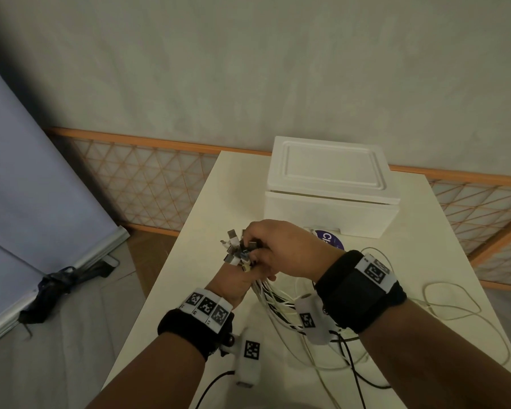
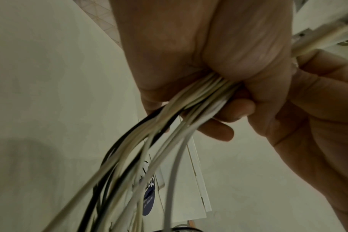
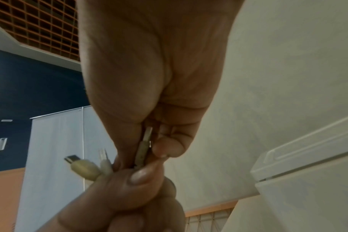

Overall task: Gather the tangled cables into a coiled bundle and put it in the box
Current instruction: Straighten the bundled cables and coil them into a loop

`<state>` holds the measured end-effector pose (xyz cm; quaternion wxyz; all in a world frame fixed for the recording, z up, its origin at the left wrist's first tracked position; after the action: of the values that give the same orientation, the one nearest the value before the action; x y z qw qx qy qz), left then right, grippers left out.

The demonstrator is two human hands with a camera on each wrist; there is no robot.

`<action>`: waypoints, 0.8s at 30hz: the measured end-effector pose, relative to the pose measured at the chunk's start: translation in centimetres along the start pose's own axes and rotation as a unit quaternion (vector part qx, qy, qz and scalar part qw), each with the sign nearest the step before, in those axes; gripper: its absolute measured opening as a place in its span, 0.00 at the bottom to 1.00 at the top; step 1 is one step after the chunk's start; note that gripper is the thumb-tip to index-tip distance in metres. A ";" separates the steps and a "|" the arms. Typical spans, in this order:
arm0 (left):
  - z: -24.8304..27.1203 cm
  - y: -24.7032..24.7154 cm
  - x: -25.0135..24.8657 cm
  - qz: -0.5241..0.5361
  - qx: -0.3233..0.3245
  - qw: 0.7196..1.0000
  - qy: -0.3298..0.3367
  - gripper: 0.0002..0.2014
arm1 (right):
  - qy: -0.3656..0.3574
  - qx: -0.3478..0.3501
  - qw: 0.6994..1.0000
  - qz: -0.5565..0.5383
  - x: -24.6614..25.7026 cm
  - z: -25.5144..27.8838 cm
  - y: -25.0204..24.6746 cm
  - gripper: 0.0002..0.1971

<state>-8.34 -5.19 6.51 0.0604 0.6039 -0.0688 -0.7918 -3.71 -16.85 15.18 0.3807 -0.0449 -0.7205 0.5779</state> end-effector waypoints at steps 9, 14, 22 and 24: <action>0.0 0.0 -0.1 0.004 -0.010 1.000 0.005 0.03 | -0.028 0.050 0.998 0.040 0.3 -0.6 0.8 0.10; -0.1 -0.2 -0.4 -0.012 -0.013 1.000 -0.010 0.08 | -0.010 0.030 0.999 0.037 0.2 -1.0 1.2 0.11; -0.3 -0.9 0.4 -0.108 -0.031 0.993 -0.024 0.06 | -0.080 0.072 0.989 0.097 0.5 -1.1 1.1 0.11; -0.1 -0.7 0.3 -0.101 -0.018 0.994 -0.028 0.07 | -0.074 0.085 0.988 0.106 0.5 -1.0 1.1 0.11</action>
<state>-8.33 -4.55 6.05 -0.0113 0.5839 0.0048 -0.8118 -3.88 -15.41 14.55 0.2653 -0.0456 -0.6859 0.6760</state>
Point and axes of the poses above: each hand's wrist, its own z-axis away from the middle knuckle, its own y-axis out of the palm, x = y × z, the point moved 1 cm from there along -z, towards the middle knuckle, and after that the axes turned 4 degrees about -y, right-handed, at the moved point
